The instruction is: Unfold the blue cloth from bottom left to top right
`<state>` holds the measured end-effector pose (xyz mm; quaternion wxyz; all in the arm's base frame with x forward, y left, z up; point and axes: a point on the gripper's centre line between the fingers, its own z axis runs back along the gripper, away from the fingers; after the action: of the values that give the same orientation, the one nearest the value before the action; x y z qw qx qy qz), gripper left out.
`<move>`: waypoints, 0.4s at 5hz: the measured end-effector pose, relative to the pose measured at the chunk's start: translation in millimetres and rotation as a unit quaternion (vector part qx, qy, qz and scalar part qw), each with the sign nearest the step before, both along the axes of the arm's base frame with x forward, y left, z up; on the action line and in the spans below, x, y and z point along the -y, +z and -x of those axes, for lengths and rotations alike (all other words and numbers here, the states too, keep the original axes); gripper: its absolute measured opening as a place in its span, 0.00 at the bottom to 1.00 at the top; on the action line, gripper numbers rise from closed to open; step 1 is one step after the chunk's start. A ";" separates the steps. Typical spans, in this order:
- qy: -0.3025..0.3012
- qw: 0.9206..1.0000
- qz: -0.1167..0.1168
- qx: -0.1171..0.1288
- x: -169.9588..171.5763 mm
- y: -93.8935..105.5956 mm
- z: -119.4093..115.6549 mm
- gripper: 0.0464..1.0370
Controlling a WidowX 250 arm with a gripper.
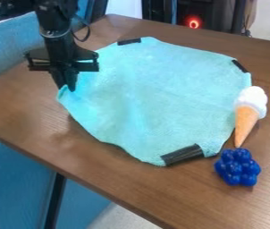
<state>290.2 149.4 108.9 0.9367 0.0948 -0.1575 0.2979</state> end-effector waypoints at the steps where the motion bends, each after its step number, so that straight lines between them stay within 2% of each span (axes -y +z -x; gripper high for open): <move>1: 0.008 0.999 -0.034 0.001 -8.3 4.3 7.5 0.02; 2: 0.029 0.995 -0.097 -0.004 -20.1 13.6 15.4 0.02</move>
<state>274.8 169.5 122.5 0.9148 0.1913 -0.1790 0.3075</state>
